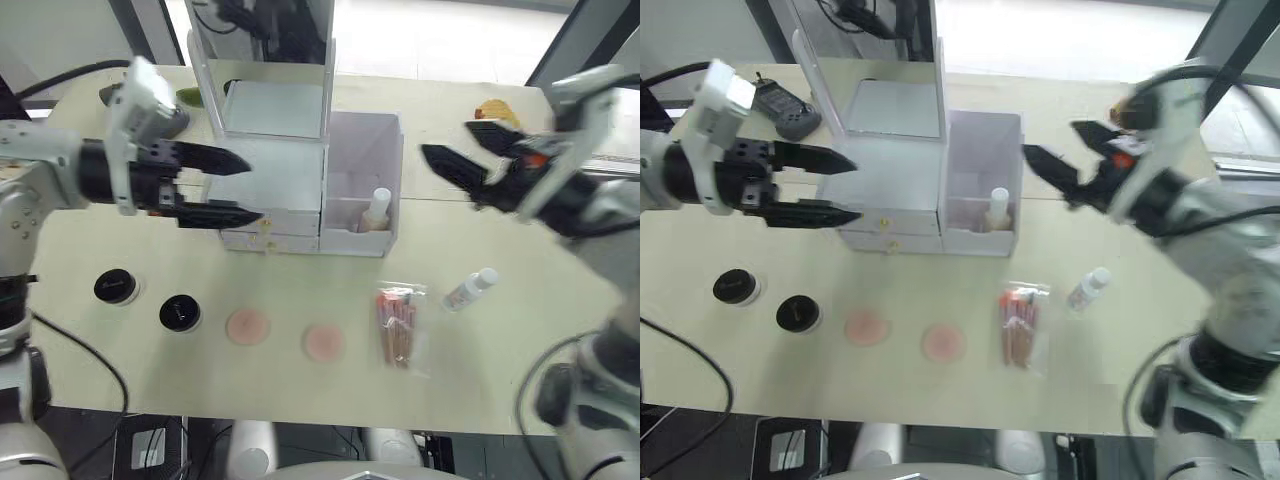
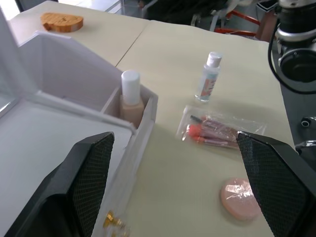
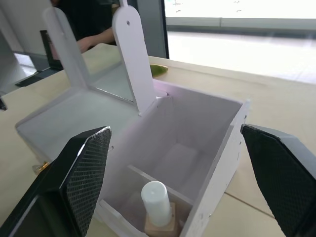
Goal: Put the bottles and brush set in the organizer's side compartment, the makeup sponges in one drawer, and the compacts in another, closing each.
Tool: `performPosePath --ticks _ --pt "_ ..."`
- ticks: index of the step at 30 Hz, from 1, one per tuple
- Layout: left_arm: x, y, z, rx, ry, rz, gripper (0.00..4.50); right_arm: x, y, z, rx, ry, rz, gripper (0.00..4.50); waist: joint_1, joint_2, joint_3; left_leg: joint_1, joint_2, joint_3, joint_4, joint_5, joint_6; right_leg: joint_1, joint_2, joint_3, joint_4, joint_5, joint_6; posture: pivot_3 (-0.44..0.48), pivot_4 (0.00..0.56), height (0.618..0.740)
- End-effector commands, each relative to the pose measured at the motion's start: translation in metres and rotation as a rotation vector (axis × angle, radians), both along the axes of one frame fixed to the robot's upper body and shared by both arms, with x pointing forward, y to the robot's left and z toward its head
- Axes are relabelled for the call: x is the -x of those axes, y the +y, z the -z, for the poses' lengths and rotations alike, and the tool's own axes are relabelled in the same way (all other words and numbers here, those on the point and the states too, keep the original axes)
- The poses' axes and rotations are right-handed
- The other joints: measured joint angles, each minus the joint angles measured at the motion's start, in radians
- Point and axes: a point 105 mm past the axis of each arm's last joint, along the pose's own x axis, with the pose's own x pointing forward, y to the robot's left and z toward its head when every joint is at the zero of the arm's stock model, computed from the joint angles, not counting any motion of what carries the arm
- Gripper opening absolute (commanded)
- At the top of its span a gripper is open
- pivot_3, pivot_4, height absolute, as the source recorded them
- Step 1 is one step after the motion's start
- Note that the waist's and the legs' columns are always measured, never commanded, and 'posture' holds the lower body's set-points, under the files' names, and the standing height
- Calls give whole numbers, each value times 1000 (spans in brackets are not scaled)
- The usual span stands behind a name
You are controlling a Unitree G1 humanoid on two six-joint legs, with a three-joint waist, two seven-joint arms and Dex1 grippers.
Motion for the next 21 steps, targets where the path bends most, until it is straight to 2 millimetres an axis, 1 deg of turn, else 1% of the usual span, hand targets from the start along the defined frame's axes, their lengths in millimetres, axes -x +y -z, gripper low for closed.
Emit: performPosePath --ticks 1,2,3,4,5,6,8,9,11,14,16,18,20,21 --pt "3 39 -16 1 -24 -86 4288 19 -46 -15 54 -73 34 4478 6 0 0 0 0 0 0 0 0 0 0 0 0 0 0 0 150 715" --pt "4 53 -14 -11 -13 -113 4288 21 -64 -12 73 -75 78 4478 8 0 0 0 0 0 0 0 0 0 0 0 0 -1 -1 0 150 715" --pt "0 70 -13 1 -25 -176 4288 23 -83 -8 87 -78 127 4478 11 0 0 0 0 0 0 0 0 0 0 0 0 -1 -2 0 150 715" --pt "-5 86 -13 29 -48 -236 4288 24 -100 -3 65 -71 169 4478 10 0 0 0 0 0 0 0 0 0 0 0 0 -3 -4 0 150 715" --pt "-10 103 -10 50 -71 -298 4288 25 -115 2 55 -62 208 4478 10 0 0 1 0 1 1 0 0 0 0 0 0 -4 -5 0 150 715" --pt "-14 123 -3 57 -78 -367 4288 26 -127 10 51 -46 238 4478 9 0 0 2 0 1 1 0 0 1 0 0 1 -4 -6 0 150 715" --pt "-14 151 10 43 -86 -448 4288 27 -148 23 74 -24 295 4478 1 1 0 3 0 2 2 0 0 1 0 1 1 -4 -6 0 150 715" --pt "-13 161 14 56 -77 -482 4288 28 -157 28 95 -21 320 4478 -1 1 0 4 0 2 1 0 0 1 0 1 2 -4 -6 0 150 715" --pt "-11 178 15 118 -105 -541 4288 31 -177 39 116 -1 372 4478 -5 1 0 3 0 2 1 0 0 1 0 1 2 -4 -6 0 150 715" --pt "-8 188 25 165 -70 -573 4288 38 -193 59 146 42 397 4478 -6 1 0 3 0 2 1 0 0 1 0 1 2 -4 -6 0 150 715" --pt "-8 191 30 157 -64 -585 4288 41 -197 64 143 52 399 4478 -6 1 0 3 0 2 1 0 0 1 0 1 2 -3 -5 0 150 715" --pt "-9 189 31 154 -63 -576 4288 42 -197 64 140 44 394 4478 -7 1 0 3 0 2 1 1 -1 1 0 1 2 -2 -3 0 150 715" --pt "-14 181 25 163 -77 -542 4288 42 -193 60 143 31 381 4478 -7 1 0 3 0 2 1 1 -1 1 0 0 2 -2 -3 0 150 715" --pt "-17 173 21 167 -82 -511 4288 42 -189 56 148 23 365 4478 -6 1 0 3 0 1 1 1 -1 1 0 0 2 -2 -2 0 150 715"
